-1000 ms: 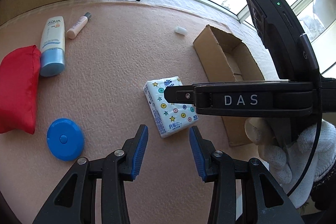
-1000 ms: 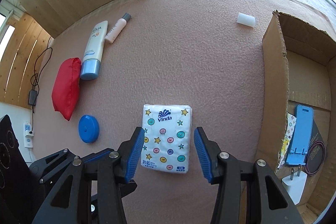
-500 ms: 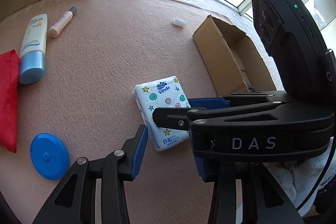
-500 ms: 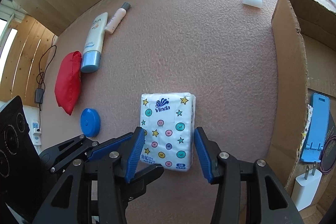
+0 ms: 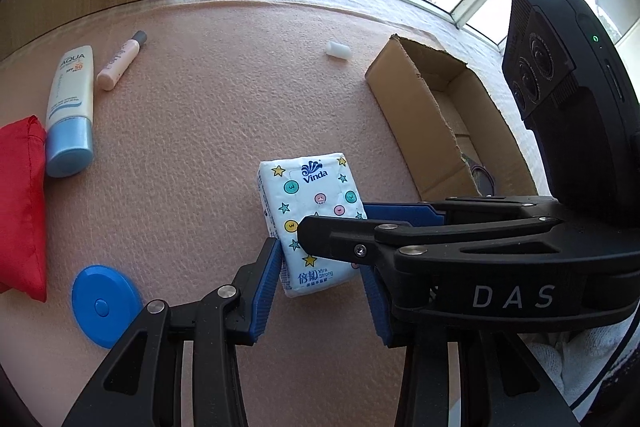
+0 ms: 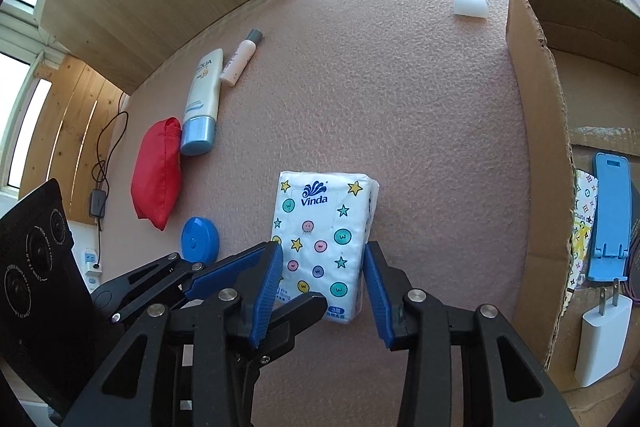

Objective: Organize objects
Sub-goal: 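Carry the tissue pack into the box and open the right tool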

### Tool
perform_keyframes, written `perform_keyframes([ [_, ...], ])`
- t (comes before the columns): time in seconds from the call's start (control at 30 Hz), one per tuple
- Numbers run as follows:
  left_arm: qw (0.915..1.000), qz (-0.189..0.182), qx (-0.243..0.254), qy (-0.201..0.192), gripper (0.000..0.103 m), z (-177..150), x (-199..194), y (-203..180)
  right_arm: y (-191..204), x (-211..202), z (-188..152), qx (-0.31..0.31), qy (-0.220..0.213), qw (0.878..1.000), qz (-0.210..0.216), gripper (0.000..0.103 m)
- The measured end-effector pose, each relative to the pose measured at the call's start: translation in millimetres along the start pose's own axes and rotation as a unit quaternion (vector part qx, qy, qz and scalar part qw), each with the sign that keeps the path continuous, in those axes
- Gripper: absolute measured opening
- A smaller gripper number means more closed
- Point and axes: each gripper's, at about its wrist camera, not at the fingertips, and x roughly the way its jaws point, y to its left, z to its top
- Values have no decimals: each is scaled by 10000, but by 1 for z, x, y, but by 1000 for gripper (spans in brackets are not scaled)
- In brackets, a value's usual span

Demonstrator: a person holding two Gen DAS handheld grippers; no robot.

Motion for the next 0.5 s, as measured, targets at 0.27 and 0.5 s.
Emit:
perform_keyframes([
  [0.27,9984,61,404,-386,43,17,-26,-38,-4,-49,-1,-13,-604,9982,63,38],
  [0.5,9954,-70,825,-485,43,29,-25,-84,-28,-91,-14,108,-1041,9944,-168,38],
])
